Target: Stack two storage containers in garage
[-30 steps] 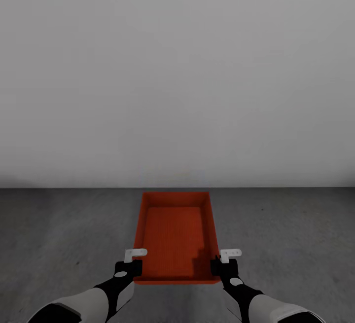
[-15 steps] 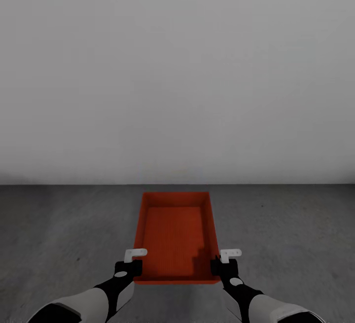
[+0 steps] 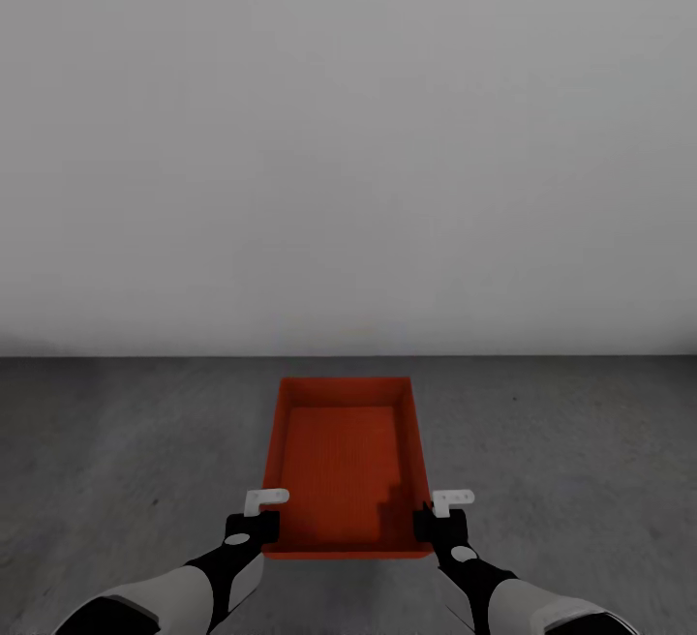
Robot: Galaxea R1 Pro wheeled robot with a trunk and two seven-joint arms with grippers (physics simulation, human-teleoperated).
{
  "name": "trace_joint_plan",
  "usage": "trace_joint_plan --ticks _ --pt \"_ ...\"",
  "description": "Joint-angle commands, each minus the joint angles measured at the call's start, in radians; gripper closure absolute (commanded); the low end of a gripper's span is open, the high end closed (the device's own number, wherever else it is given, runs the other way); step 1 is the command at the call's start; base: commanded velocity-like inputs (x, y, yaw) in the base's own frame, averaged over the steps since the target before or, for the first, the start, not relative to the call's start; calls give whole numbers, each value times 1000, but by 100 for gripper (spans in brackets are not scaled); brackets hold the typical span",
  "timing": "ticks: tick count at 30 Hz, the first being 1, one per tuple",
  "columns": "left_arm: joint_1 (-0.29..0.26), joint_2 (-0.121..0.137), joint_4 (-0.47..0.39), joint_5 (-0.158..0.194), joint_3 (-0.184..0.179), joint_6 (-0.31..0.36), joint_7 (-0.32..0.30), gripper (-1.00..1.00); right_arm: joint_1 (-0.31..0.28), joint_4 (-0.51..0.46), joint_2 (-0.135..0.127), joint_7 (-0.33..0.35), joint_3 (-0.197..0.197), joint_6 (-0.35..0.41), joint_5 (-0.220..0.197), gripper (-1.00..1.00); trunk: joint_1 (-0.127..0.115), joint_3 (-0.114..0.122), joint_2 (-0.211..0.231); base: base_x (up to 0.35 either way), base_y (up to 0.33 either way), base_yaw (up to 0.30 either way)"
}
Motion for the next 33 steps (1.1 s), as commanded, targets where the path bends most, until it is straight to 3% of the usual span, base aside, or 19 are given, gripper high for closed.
trace_joint_plan --ticks 1,33 --pt "-1 33 -2 -2 81 -67 8 100 0 3 0 -1 -35 -3 -14 100 0 -2 0 0 0 0" --pt "-1 33 -3 -2 81 -67 8 100 0 3 0 -2 -35 -3 -14 100 0 -54 0 0 0 0"
